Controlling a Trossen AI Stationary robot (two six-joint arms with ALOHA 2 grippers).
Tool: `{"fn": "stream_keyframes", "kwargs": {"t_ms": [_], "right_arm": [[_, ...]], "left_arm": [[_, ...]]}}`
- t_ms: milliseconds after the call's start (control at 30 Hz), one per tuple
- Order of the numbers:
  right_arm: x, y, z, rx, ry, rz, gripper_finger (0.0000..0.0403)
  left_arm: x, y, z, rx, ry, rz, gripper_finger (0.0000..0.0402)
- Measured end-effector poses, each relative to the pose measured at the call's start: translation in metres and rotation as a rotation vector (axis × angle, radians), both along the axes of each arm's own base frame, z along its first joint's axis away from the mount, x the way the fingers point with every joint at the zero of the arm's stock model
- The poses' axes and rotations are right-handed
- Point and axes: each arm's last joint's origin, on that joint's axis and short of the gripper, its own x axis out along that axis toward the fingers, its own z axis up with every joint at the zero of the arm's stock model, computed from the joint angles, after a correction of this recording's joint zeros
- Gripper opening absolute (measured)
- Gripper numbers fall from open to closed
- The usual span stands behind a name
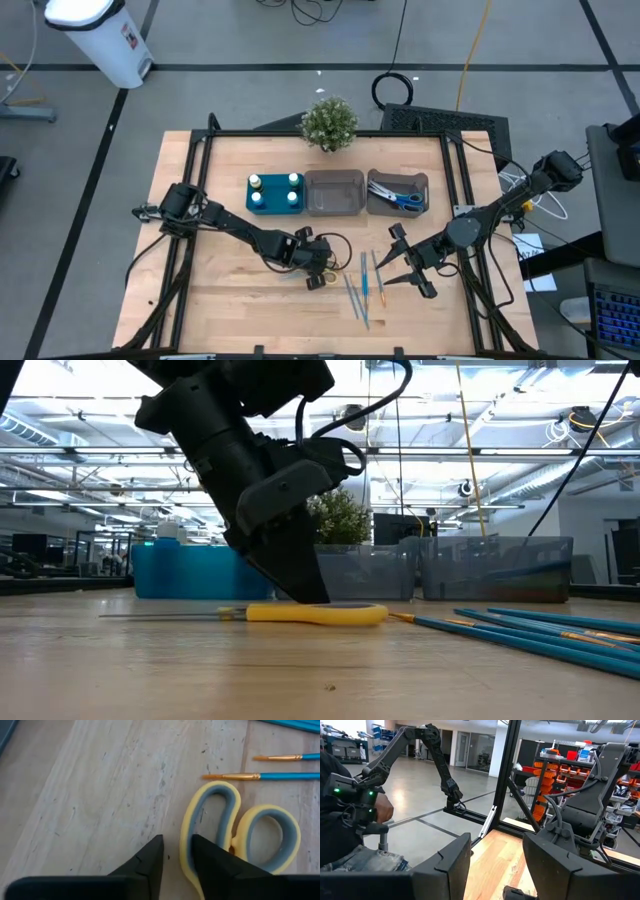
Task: Pick & Place Paint Supplies
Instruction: Put the yellow scissor into the right black bin
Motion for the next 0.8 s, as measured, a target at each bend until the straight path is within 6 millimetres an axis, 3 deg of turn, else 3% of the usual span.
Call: {"fn": "stream_keyframes", "kwargs": {"t_ms": [200,500,800], "right_arm": [[0.000,0.000,0.000,0.000,0.000,0.000,0.0171],[0.000,0.000,0.000,0.000,0.000,0.000,0.0171],[0.000,0.000,-0.001,-0.005,0.008,-0.004,0.0171]], "left_arm": [[-0.001,0.001,-0.001,0.000,0.008,0.002,0.0020],[-0.001,0.003,0.007,-0.010,-0.010,-0.001,0.0016],[-0.011,-0.011,0.047,0.104,-0.158,0.020,0.0015]]}}
